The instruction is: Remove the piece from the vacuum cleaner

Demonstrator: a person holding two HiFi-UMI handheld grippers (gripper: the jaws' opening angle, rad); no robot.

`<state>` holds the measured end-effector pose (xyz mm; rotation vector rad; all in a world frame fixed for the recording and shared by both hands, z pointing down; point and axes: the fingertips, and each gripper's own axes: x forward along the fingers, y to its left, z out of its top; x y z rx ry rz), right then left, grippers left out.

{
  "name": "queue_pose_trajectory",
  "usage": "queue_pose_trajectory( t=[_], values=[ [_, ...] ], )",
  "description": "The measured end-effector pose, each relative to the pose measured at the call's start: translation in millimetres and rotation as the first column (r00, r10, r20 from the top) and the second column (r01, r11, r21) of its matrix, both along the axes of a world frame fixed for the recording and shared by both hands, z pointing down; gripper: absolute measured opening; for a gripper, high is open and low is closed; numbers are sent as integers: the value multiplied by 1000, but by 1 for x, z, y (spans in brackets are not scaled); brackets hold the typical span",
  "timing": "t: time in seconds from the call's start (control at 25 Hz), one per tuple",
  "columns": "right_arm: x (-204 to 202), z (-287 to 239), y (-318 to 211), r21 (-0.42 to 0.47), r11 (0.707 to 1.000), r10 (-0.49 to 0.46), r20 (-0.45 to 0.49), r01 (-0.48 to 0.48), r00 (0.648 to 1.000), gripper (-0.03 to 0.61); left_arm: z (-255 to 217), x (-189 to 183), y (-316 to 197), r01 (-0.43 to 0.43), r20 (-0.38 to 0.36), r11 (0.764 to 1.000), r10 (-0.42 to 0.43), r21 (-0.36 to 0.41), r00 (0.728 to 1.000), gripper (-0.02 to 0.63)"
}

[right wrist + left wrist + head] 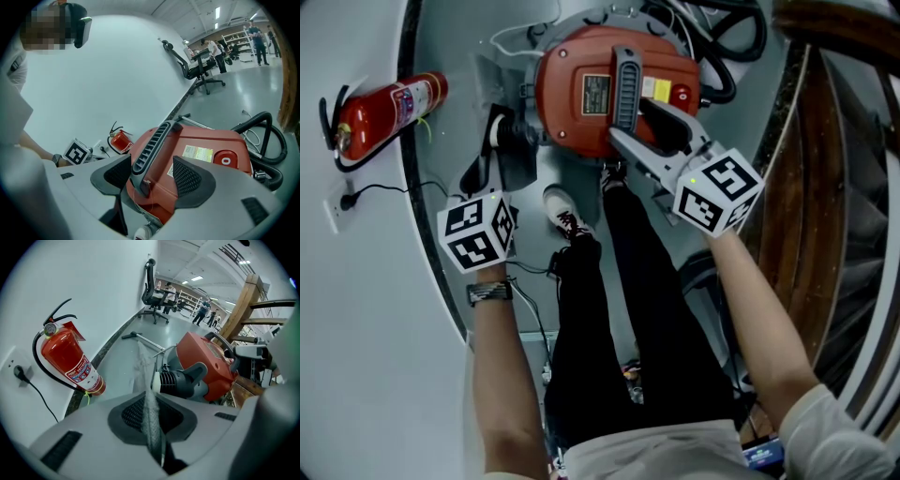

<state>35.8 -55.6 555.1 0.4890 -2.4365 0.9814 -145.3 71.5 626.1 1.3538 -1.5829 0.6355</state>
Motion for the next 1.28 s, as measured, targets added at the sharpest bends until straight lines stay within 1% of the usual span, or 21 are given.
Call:
queue_pose_trajectory(
  t=[0.28, 0.52, 0.92, 1.0, 1.08, 1.16, 1.24, 1.28],
  values=[
    [0, 0, 0, -1, 1000, 1, 2, -1, 1000, 273, 0, -1, 1, 16, -10, 1000, -16, -1, 1000, 28],
    [0, -1, 0, 4, 1000, 3, 6, -3, 1000, 273, 0, -3, 0, 44, 0, 999, -44, -6, 999, 28],
    [0, -2, 0, 24, 1000, 12, 18, -12, 1000, 273, 0, -6, 1, 63, 2, 998, -63, -4, 998, 30],
    [0, -2, 0, 21, 1000, 11, 18, -11, 1000, 273, 0, -6, 1, 13, 25, 1000, -13, 4, 1000, 39],
    [1, -2, 1, 24, 1000, 13, 17, -13, 1000, 273, -1, -5, 2, -76, 47, 997, 76, 5, 996, 64],
    [1, -3, 0, 29, 999, 17, 16, -17, 1000, 273, -4, -2, 0, -140, 15, 990, 140, 15, 990, 100],
    [0, -3, 0, 32, 999, 19, 16, -20, 1000, 273, -15, -2, -6, -180, -31, 983, 181, 46, 983, 148],
    [0, -2, 0, 31, 999, 20, 17, -20, 1000, 273, -22, -4, -10, -199, -39, 978, 202, 64, 979, 166]
  ],
)
